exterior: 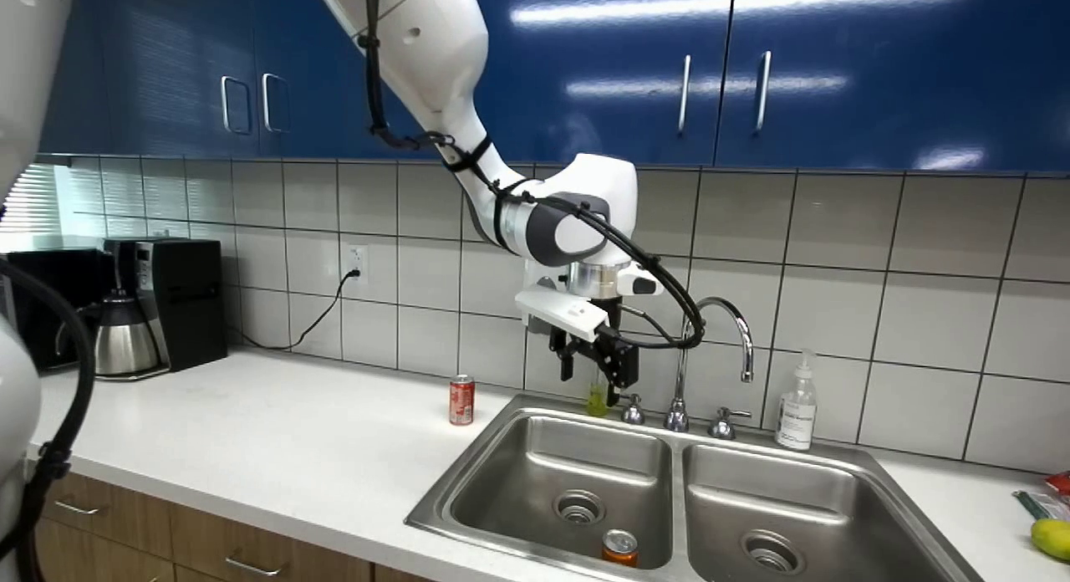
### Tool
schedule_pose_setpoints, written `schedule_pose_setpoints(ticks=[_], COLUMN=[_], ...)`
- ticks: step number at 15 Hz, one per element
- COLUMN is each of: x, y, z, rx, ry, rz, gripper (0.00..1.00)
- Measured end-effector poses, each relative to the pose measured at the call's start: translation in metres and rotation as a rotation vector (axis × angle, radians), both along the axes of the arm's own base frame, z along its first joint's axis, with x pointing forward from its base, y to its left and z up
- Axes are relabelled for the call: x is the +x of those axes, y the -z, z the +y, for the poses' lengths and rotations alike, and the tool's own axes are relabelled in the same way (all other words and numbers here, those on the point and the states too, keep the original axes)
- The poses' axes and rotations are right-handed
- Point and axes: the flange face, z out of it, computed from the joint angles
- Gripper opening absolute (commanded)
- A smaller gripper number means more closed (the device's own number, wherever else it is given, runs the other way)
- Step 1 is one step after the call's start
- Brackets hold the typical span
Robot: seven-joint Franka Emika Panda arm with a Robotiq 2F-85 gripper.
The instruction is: Remove the can from the sink
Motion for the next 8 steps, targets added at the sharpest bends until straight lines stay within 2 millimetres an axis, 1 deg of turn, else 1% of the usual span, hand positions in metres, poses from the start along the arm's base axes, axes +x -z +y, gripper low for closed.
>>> schedule_pose_setpoints(ticks=[4, 8], x=[0.020, 0.031], y=[0.045, 0.082], z=[-0.014, -0.025], rx=[-0.009, -0.009], ry=[0.011, 0.016], rz=[0.029, 0.051], gripper=[1.00, 1.00])
